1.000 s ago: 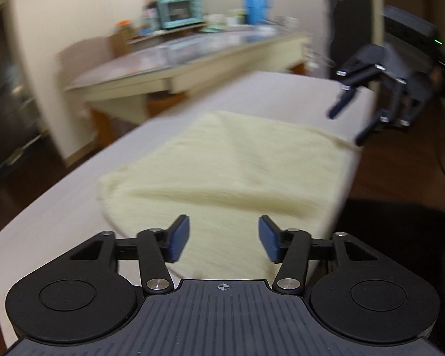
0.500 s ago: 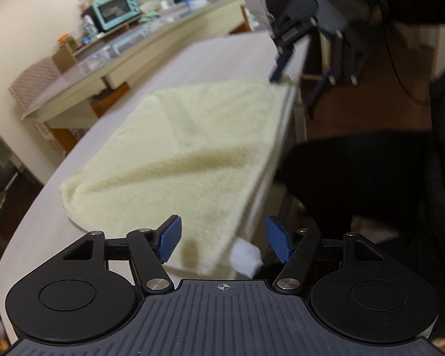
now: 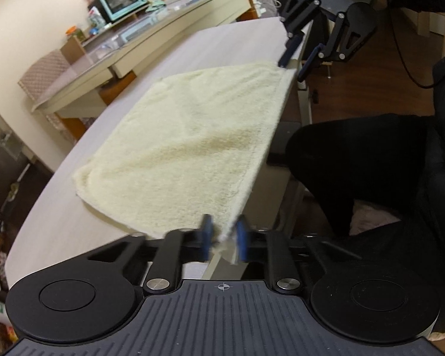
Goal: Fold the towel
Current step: 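Lift the towel by two corners with both grippers, then lay the held edge over the towel with both grippers, folding it in half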
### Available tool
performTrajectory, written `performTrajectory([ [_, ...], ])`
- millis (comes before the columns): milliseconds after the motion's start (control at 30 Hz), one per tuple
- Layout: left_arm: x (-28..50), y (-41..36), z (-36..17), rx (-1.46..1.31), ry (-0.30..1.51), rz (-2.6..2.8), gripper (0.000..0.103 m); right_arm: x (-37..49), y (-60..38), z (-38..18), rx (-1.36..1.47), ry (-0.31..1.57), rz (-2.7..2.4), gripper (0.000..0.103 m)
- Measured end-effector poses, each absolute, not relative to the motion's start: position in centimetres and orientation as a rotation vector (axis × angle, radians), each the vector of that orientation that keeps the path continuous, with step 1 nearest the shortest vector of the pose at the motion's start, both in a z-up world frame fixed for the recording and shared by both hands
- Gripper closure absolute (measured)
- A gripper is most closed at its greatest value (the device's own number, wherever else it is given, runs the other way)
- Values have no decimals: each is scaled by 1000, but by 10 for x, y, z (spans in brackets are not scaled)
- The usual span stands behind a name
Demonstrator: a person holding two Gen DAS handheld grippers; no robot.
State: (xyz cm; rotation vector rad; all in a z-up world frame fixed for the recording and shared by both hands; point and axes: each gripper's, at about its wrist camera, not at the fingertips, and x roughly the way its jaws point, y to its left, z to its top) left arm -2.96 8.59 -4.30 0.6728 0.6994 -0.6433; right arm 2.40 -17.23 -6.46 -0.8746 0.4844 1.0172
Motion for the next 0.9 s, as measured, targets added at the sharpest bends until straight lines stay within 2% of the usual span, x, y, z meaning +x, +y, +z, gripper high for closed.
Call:
performTrajectory([
  [133,-33,85,-41,655,700,-637,93,19,-173,-68,-902,443,1004,92],
  [467,-26,96,-4,542,681,-587,94,22,-182,-32,-842,438,1044,93],
  [700,31,107,24,462,721,-483,94,81,-161,0,-837,394,1009,97],
  [900,100,122,26,410,737,-415,94,150,-127,-2,-850,425,988,97],
])
